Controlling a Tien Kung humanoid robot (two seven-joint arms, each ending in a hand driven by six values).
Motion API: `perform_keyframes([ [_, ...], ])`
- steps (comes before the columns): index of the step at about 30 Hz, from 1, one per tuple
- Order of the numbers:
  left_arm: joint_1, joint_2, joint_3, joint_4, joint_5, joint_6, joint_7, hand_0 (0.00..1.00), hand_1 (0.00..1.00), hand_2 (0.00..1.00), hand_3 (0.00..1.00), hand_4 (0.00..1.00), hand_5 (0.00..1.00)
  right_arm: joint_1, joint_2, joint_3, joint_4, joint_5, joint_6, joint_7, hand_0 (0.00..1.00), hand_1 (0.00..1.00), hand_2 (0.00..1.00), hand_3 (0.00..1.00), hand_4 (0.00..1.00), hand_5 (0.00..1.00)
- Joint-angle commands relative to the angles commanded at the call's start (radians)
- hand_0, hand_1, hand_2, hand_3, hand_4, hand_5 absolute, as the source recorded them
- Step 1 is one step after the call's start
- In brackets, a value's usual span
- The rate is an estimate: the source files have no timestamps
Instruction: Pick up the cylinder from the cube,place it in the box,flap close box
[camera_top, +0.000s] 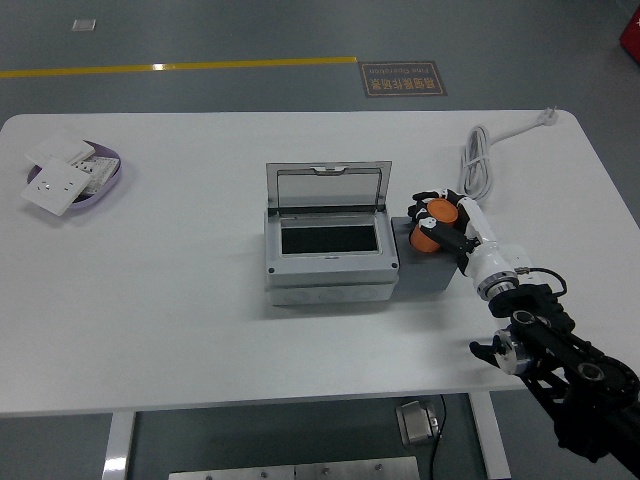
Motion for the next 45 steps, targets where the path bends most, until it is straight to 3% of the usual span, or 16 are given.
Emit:
perform_keyframes([
  [6,0.001,0.000,0.001,-0.001,-0.002,0.001,-0.001,0.575,0.610,0.569,0.591,0.677,0.149,-0.004,-0.005,0.000,0.038,0.007,-0.014,0.013,0.483,0.465,0.399,0.312,0.002,0.002],
  [11,0.002,0.000,0.008,0.000,-0.009,0.003,-0.001,0.575,0.610,0.569,0.591,0.677,0.149,0.004,-0.018,0.008,0.111,-0.020,-0.040,0.009,0.483,0.465,0.399,0.312,0.002,0.002],
  [13,0.002,0.000,0.009,0.000,-0.010,0.003,-0.001,0.574,0.614,0.573,0.596,0.687,0.153,0.007,-0.025,0.005,0.144,-0.048,-0.059,0.000,0.485,0.453,0.386,0.269,0.002,0.002],
  [18,0.003,-0.001,0.014,0.001,-0.014,0.003,0.000,0.574,0.618,0.576,0.599,0.697,0.161,0.019,-0.040,-0.017,0.239,-0.151,-0.103,-0.056,0.482,0.455,0.384,0.249,0.002,0.002],
  [23,0.005,-0.001,0.023,0.002,-0.024,0.004,0.000,0.574,0.618,0.576,0.599,0.697,0.161,0.051,-0.044,-0.083,0.303,-0.265,-0.100,-0.134,0.482,0.455,0.384,0.249,0.002,0.002],
  [31,0.005,0.001,0.029,0.002,-0.030,0.004,0.000,0.575,0.619,0.576,0.599,0.700,0.170,0.169,-0.025,-0.221,0.307,-0.476,-0.056,-0.277,0.444,0.406,0.350,0.225,0.002,0.002],
  [38,0.004,0.003,0.037,0.003,-0.037,0.004,0.000,0.575,0.621,0.575,0.597,0.703,0.177,0.291,0.012,-0.311,0.268,-0.688,0.050,-0.425,0.434,0.398,0.342,0.219,0.002,0.002],
  [45,0.002,0.005,0.043,0.004,-0.043,0.004,0.000,0.575,0.622,0.576,0.597,0.711,0.201,0.348,0.054,-0.355,0.218,-0.869,0.139,-0.567,0.434,0.409,0.342,0.218,0.002,0.002],
])
